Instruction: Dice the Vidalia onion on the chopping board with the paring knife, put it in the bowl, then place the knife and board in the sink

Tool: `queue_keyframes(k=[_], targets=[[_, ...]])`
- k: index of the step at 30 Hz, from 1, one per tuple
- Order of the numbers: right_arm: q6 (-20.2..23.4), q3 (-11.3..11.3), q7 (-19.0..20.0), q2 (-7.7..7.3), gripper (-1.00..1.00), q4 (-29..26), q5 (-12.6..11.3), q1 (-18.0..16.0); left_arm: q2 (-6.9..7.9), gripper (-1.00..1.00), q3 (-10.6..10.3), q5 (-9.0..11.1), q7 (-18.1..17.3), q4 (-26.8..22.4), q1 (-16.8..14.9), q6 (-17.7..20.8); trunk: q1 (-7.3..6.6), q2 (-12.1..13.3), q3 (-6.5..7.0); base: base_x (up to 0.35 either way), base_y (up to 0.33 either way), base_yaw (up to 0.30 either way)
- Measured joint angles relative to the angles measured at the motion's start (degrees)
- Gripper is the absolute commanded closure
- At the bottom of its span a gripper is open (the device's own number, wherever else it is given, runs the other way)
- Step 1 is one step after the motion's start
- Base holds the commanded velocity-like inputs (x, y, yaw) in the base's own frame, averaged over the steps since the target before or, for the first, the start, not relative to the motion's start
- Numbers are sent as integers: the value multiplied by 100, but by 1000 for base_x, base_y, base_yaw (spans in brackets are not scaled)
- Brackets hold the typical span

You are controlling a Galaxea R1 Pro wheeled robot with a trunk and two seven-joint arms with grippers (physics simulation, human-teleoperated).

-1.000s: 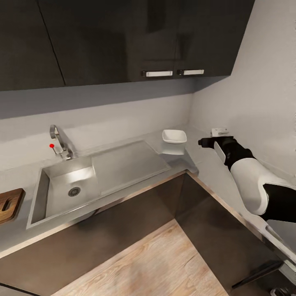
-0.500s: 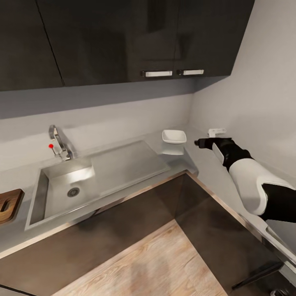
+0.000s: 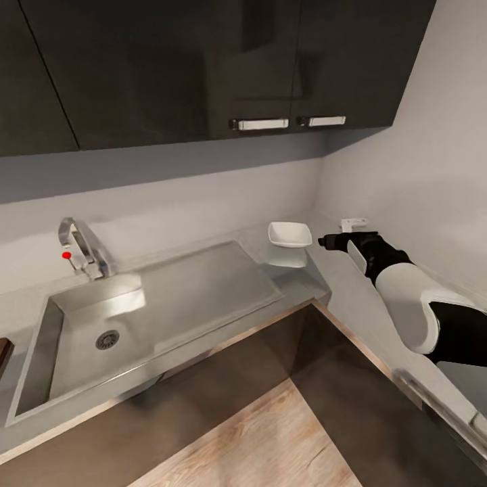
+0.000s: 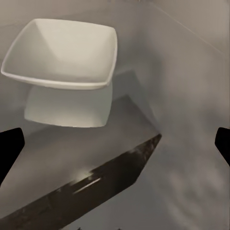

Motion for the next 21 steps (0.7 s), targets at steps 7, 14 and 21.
queue_keyframes(k=[7, 14, 21], targets=[[0, 0, -2, -4, -100, 24, 8, -1, -23, -100, 8, 0, 5, 102, -1, 7, 1, 0, 0, 289, -103, 0], [8, 0, 1, 2, -100, 35, 8, 2, -16, -100, 8, 0, 6, 113, -1, 7, 1, 0, 0, 235, -206, 0], [0, 0, 2, 2, -100, 231, 8, 14, -9, -100, 0, 0, 7, 112, 0, -1, 3, 1, 0, 52, -39, 0]])
